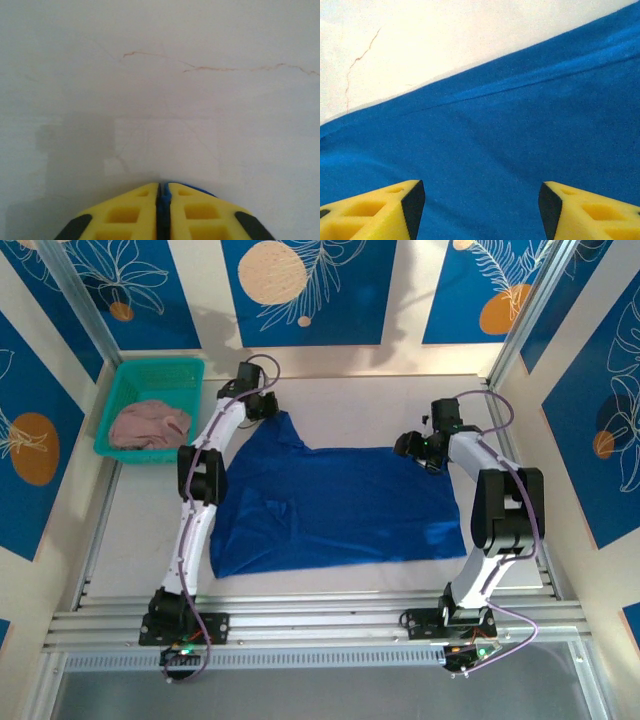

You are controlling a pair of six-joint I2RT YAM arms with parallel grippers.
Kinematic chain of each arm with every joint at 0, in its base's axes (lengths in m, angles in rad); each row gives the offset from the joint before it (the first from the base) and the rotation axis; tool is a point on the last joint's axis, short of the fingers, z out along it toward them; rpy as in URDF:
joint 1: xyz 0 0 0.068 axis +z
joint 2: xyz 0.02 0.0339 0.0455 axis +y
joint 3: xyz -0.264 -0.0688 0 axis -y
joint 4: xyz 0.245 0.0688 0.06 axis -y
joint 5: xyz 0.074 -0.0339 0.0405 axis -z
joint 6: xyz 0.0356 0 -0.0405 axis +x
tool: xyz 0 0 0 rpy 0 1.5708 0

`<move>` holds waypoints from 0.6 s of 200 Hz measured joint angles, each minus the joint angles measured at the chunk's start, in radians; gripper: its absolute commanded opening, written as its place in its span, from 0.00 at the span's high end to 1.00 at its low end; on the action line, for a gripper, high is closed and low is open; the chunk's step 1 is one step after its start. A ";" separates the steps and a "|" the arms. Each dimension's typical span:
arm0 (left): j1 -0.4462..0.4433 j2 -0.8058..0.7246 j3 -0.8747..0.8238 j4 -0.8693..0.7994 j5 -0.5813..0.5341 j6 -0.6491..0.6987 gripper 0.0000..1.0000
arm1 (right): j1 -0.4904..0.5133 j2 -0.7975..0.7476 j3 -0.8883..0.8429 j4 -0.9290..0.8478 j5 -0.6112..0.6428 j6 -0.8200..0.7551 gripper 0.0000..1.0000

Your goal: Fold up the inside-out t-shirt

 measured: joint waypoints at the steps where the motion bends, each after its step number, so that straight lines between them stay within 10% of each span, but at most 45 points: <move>1: 0.000 0.000 0.000 0.000 0.000 0.000 0.93 | 0.000 0.001 0.001 0.000 0.000 0.000 0.36; 120: 0.013 0.000 0.001 0.033 0.072 -0.006 1.00 | -0.132 0.381 0.445 -0.144 0.271 0.127 0.44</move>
